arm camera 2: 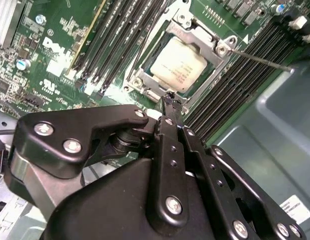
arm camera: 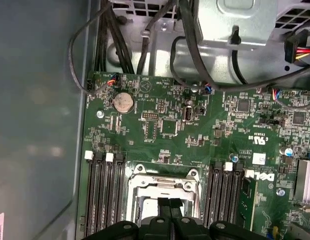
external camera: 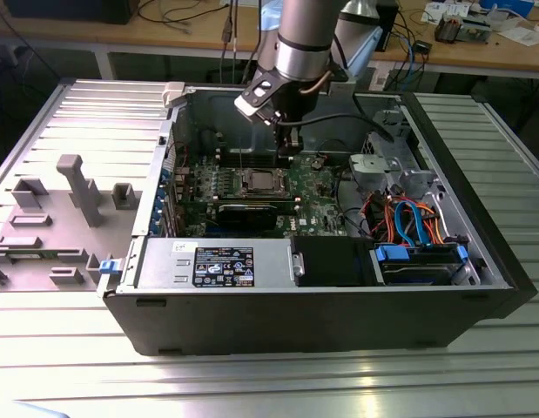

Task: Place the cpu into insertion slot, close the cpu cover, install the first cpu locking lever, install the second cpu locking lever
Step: 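Close the cpu cover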

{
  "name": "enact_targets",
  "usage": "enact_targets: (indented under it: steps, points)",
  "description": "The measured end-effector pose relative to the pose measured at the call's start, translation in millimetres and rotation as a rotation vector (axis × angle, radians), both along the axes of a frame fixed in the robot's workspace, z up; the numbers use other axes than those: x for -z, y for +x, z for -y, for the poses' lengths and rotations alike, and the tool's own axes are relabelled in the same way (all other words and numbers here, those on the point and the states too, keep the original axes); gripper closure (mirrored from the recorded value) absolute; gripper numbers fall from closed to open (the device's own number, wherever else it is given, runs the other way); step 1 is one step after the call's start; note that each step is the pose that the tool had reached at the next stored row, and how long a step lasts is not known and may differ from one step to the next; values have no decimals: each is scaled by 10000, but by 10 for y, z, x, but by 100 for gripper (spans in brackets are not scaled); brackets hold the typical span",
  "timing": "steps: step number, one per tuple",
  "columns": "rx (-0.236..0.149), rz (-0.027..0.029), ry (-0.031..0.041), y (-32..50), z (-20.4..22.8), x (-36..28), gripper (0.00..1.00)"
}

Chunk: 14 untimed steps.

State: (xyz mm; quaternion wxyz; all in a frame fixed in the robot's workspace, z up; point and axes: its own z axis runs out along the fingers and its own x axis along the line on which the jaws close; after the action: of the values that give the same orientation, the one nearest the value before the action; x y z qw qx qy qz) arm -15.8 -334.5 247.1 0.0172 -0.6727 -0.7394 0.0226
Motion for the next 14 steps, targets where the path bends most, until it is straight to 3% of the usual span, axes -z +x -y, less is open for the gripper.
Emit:
enact_targets:
  steps: [14]
  points:
    - [-5, 0, 0, -224, 2, 88, 89]
